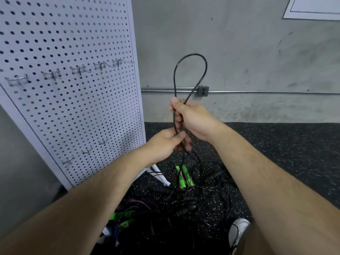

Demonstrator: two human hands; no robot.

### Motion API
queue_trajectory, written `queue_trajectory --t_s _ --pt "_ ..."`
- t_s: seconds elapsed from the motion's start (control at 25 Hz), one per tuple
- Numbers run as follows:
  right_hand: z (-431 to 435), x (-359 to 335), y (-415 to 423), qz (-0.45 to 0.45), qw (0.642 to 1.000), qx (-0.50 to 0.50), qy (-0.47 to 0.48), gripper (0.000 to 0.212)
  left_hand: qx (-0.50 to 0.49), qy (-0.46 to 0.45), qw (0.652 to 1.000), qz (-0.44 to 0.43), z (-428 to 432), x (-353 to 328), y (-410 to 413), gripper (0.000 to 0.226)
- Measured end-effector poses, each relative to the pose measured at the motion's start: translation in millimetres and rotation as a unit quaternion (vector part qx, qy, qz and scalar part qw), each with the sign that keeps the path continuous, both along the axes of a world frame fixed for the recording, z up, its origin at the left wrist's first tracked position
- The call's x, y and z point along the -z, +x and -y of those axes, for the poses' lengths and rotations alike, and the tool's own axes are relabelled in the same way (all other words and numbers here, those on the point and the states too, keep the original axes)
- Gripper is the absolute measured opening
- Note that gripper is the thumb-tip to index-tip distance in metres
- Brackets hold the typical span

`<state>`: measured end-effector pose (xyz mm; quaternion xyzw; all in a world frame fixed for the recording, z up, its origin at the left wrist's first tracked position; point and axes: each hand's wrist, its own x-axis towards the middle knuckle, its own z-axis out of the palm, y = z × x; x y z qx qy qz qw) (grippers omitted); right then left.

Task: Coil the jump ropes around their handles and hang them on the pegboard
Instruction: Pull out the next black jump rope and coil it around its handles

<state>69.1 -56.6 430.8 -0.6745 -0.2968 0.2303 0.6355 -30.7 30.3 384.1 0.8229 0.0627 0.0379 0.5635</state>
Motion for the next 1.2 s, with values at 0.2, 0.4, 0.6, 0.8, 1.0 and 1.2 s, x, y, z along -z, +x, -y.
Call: queue_trajectory --t_s 0.2,0.4,0.6,0.8,1.0,1.2 --pt "22 5 3 0.063 0.991 -0.087 -0.074 0.043 -0.091 0.002 0.994 0.060 -7 -22 3 0.029" --pt "34 26 0 0.209 0.927 -0.128 -0.284 0.019 -0.171 -0.109 0.968 0.147 -23 -47 6 0.026" --pt "20 23 -9 0.113 0.971 -0.128 -0.165 0.025 -0.184 -0.132 0.957 0.180 -28 -47 6 0.026" --pt "11 26 -24 0.148 0.959 -0.131 -0.202 0.027 -0.203 -0.146 0.947 0.200 -42 -49 2 0.026" --pt "-3 31 -32 0.229 0.941 -0.091 -0.232 0.023 -0.182 -0.157 0.953 0.186 -42 -42 4 0.029" --pt "5 -1 -22 0.219 0.967 -0.025 -0.130 0.015 -0.076 -0.108 0.988 0.075 -44 -24 -6 0.054"
